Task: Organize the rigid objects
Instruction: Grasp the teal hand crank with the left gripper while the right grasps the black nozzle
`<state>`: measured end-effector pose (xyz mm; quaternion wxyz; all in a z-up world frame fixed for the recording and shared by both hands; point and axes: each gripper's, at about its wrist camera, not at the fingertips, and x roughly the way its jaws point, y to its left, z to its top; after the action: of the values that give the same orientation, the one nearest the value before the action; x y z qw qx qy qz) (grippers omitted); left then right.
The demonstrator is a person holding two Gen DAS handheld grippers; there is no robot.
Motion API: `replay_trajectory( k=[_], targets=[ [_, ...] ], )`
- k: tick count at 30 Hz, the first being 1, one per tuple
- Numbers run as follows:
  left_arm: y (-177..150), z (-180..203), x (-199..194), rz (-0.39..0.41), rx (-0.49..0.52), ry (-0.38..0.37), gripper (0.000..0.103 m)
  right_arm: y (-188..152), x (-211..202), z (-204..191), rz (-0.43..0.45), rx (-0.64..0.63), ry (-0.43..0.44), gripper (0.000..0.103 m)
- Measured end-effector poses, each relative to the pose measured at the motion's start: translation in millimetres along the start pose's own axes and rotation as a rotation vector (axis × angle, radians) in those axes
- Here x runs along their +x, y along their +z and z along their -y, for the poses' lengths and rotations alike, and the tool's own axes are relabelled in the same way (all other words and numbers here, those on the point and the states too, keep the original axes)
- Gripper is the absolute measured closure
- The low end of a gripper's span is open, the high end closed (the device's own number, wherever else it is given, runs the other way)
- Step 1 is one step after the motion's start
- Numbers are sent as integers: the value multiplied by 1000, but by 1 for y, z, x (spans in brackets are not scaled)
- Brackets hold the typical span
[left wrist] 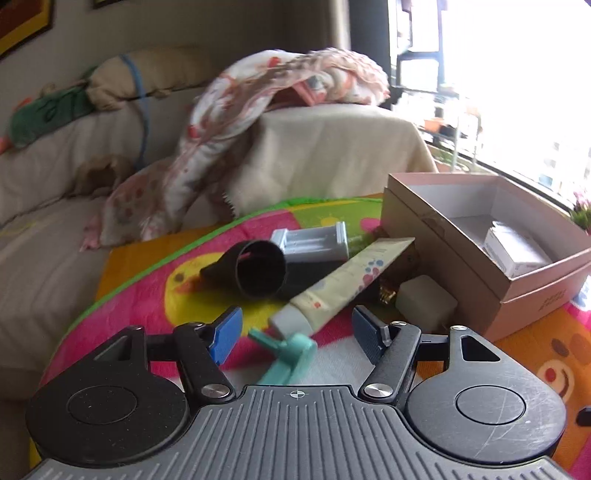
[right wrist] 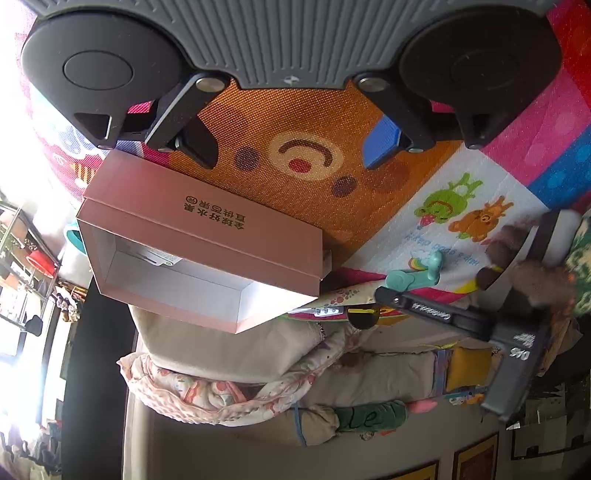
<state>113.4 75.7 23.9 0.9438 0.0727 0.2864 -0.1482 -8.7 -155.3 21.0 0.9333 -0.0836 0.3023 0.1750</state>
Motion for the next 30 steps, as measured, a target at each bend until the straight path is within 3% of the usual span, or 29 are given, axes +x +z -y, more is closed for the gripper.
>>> replay_trajectory(
  k=[7, 12, 14, 19, 21, 25, 28, 30],
  targets=[
    [3, -20, 19, -110, 53, -105, 33, 0, 2, 1, -9, 3, 10, 17],
    [-11, -8, 14, -106, 117, -95, 34, 1, 3, 2, -17, 11, 22, 17],
    [-12, -6, 10, -87, 110, -89, 53, 1, 4, 2, -23, 9, 21, 17],
    [-20, -5, -4, -96, 21, -110, 53, 10, 7, 0, -34, -17, 9, 17],
    [-29, -4, -18, -98, -32, -107, 53, 25, 4, -2, -9, -52, 7, 17],
    [-47, -1, -46, -86, -160, -17, 53, 82, 5, -3, 44, -49, 64, 17],
    [-58, 1, -56, -45, -226, -28, 53, 134, 33, -8, 1, -12, 132, 17],
    [-62, 7, -58, -21, -211, -35, 53, 164, 63, -18, -38, 5, 143, 17]
  ],
)
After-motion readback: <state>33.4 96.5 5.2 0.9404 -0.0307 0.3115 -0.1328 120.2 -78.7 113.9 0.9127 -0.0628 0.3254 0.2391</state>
